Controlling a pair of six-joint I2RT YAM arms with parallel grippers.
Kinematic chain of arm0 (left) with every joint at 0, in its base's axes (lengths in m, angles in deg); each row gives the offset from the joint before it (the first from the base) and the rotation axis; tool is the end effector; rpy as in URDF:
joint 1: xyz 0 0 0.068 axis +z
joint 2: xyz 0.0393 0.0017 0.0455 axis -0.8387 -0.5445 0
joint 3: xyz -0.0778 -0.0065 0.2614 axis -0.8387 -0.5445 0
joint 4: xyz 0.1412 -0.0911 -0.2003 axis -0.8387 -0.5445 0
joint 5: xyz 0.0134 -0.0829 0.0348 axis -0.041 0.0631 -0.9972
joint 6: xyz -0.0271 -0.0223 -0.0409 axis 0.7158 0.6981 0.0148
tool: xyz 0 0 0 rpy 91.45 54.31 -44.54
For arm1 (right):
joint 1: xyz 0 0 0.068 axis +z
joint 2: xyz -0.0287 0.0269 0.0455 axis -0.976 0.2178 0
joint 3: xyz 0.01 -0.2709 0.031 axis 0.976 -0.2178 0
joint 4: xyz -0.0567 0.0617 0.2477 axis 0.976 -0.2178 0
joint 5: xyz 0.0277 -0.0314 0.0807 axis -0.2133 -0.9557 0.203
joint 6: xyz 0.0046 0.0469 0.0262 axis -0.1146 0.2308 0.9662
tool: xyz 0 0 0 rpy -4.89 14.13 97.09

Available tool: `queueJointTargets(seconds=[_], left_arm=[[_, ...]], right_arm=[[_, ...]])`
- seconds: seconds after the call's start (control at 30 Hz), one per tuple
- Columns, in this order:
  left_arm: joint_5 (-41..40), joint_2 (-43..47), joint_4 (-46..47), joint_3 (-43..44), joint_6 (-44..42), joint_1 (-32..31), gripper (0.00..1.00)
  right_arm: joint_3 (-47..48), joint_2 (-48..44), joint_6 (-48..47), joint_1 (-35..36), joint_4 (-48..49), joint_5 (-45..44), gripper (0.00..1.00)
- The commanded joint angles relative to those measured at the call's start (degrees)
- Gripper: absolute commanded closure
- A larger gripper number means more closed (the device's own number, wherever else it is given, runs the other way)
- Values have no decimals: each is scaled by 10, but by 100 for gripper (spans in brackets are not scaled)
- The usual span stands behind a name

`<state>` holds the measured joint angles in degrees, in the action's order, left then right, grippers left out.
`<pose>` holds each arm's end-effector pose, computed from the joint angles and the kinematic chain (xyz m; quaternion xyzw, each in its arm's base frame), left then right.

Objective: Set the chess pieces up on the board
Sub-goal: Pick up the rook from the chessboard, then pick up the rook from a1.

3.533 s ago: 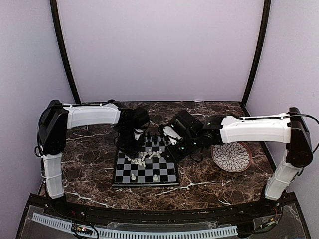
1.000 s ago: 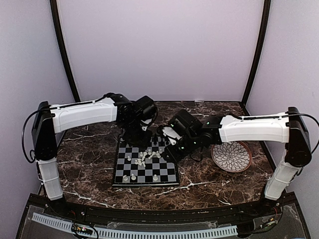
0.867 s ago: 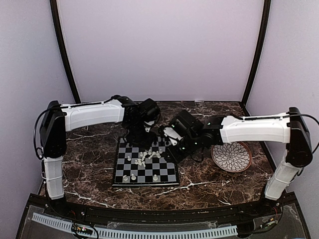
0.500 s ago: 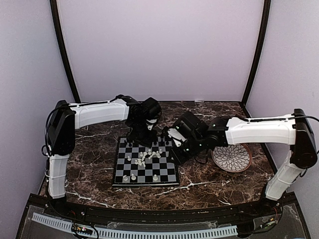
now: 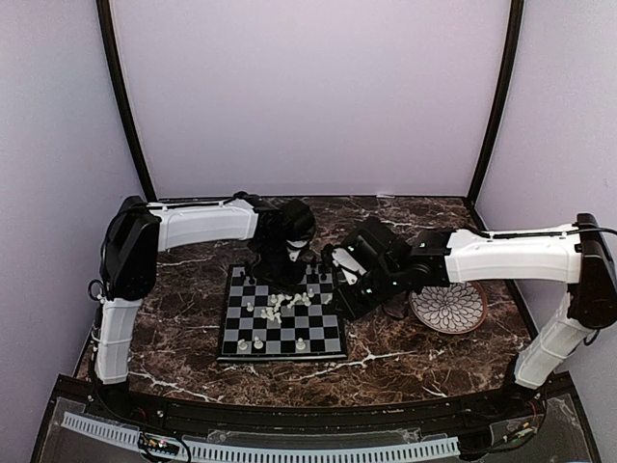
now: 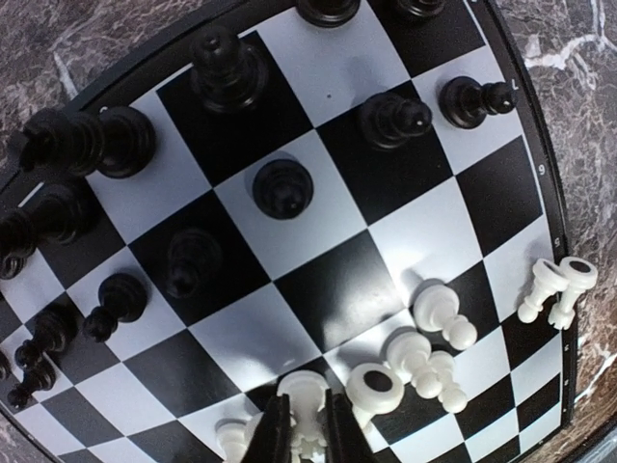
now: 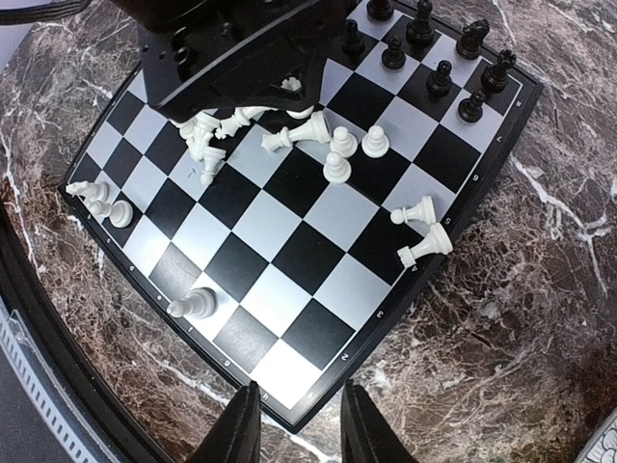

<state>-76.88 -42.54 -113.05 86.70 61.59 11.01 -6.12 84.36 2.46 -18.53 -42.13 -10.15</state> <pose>0.3123 -0.3249 0.1893 0.2106 0.9665 -0.0942 0.1126 0.1742 0.2877 0.2385 -0.3009 0.9031 0.1931 0.2379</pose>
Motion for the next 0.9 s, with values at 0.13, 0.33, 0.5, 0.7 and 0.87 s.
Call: queueJointTargets(seconds=[0.13, 0.33, 0.5, 0.7, 0.87], left_arm=[[-33, 10, -68, 79, -3, 1, 98], [-60, 86, -108, 89, 7, 1, 100], [-63, 198, -99, -51, 39, 1, 100], [-49, 359, -47, -268, 100, -9, 100], [-39, 443, -29, -404, 159, -40, 100]], right_arm=[[-13, -26, 15, -3, 13, -12, 70], [0, -8, 9, -3, 19, 1, 70], [11, 5, 1, -3, 20, 6, 70], [29, 26, -12, -3, 19, 6, 70], [46, 43, -19, -3, 18, 25, 70]])
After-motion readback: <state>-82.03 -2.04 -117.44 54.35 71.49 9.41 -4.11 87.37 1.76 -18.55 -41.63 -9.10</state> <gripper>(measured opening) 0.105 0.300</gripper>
